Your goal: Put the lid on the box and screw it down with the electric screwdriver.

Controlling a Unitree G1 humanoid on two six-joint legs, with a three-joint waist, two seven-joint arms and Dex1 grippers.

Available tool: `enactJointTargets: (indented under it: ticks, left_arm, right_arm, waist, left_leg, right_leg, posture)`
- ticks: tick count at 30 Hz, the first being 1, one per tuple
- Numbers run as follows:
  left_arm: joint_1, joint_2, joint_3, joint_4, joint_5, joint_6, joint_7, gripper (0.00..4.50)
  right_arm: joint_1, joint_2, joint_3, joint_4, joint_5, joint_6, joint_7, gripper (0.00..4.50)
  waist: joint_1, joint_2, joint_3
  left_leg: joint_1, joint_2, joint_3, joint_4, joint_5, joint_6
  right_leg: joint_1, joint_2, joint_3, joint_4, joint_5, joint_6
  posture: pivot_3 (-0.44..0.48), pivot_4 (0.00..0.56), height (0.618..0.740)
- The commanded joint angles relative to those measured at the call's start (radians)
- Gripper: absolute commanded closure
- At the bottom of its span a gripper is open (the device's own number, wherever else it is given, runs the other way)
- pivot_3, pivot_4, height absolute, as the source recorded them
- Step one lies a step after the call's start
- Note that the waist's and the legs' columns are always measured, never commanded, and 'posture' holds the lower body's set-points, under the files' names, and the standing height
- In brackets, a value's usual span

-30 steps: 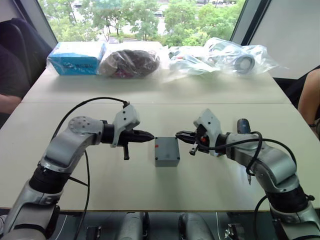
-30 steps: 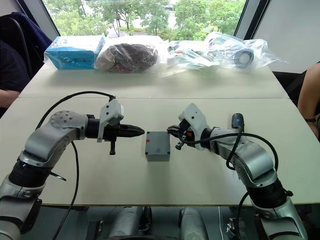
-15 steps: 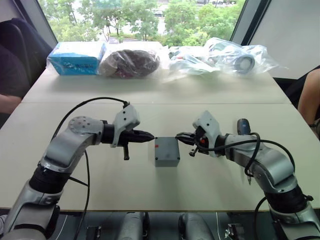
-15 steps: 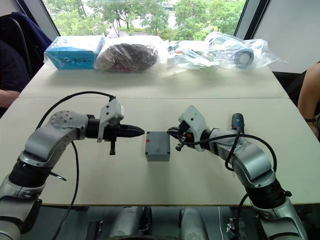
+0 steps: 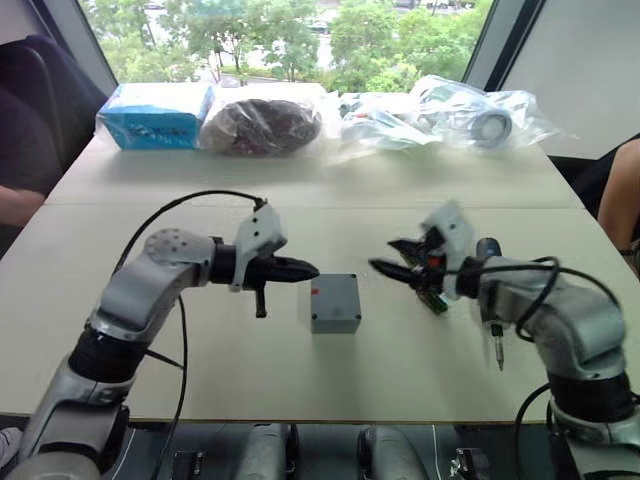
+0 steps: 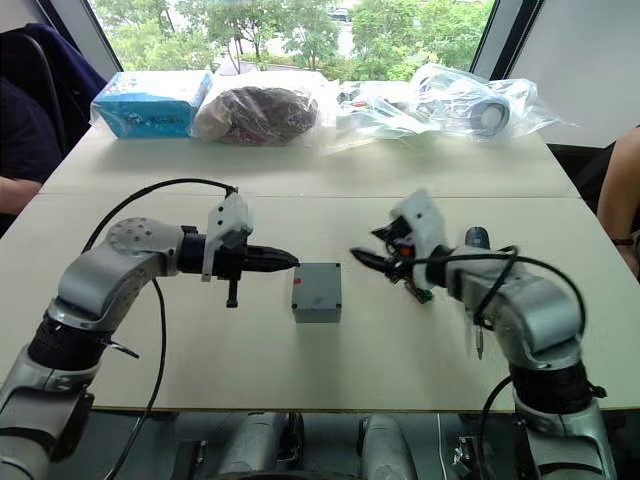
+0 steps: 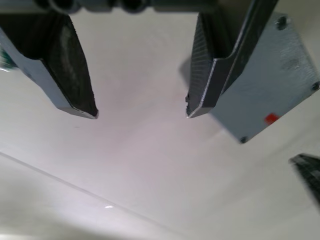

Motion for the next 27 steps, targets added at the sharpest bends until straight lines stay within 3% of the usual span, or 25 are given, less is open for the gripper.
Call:
enactJointTargets:
  ticks: [1,4,6,10,13,27]
  left_arm:
    - [-0.045,0.0,-0.02,-0.049,-0.025,-0.042,-0.059,4.5]
    - [-0.067,-0.014,-0.041,-0.055,-0.024,-0.072,-0.096,4.5]
    - [-0.073,-0.022,-0.053,-0.054,-0.021,-0.083,-0.107,4.5]
    - [-0.076,-0.054,-0.066,-0.051,-0.024,-0.106,-0.112,4.5]
    - [-0.07,-0.064,-0.072,-0.049,-0.017,-0.116,-0.102,4.5]
    - [0.007,-0.085,-0.082,-0.106,-0.005,-0.102,-0.012,4.5]
  right_arm:
    - [-0.074,-0.152,-0.179,-0.018,0.102,0.238,0.03,0.9]
    - [-0.143,-0.234,-0.238,0.073,0.114,0.417,-0.005,0.08]
    - [-0.17,-0.219,-0.286,0.153,0.147,0.434,-0.072,0.08]
    - [-0.001,-0.499,-0.152,0.309,0.262,0.434,-0.027,0.08]
    - [0.001,-0.594,-0.053,0.389,0.322,0.434,-0.016,0.08]
    - [-0.264,-0.561,0.264,0.697,0.362,0.434,-0.078,0.08]
  waist:
    - [-0.001,0.0,0.0]
    - [-0.002,0.001,0.0]
    - [-0.002,0.0,0.0]
    - [0.008,0.0,0.0]
    - [-0.003,0.002,0.0]
    - [-0.016,0.002,0.0]
  left_leg:
    - [0.0,0.0,0.0,-0.001,0.0,0.0]
    - [0.0,0.0,0.001,-0.001,0.0,0.0]
    - [0.0,0.001,0.001,-0.001,-0.001,0.001]
    - [0.0,0.0,0.0,-0.002,-0.003,0.004]
    - [0.0,-0.002,0.002,-0.001,-0.002,0.004]
    - [0.001,0.0,0.002,-0.001,-0.003,0.005]
  right_leg:
    - [0.0,0.0,0.0,0.0,0.0,0.0]
    - [-0.001,0.0,0.0,0.0,0.0,0.0]
    - [-0.001,0.0,0.0,0.0,0.0,0.0]
    - [0.0,-0.001,0.001,-0.001,0.0,0.0]
    - [-0.001,-0.002,0.003,-0.001,0.0,0.0]
    - [-0.001,-0.001,0.004,-0.002,0.0,0.0]
  posture:
    - [0.0,0.15,0.74]
    - [0.0,0.15,0.74]
    - [0.0,0.15,0.74]
    - [0.0,0.15,0.74]
    - [0.0,0.15,0.74]
    - [0.0,0.15,0.74]
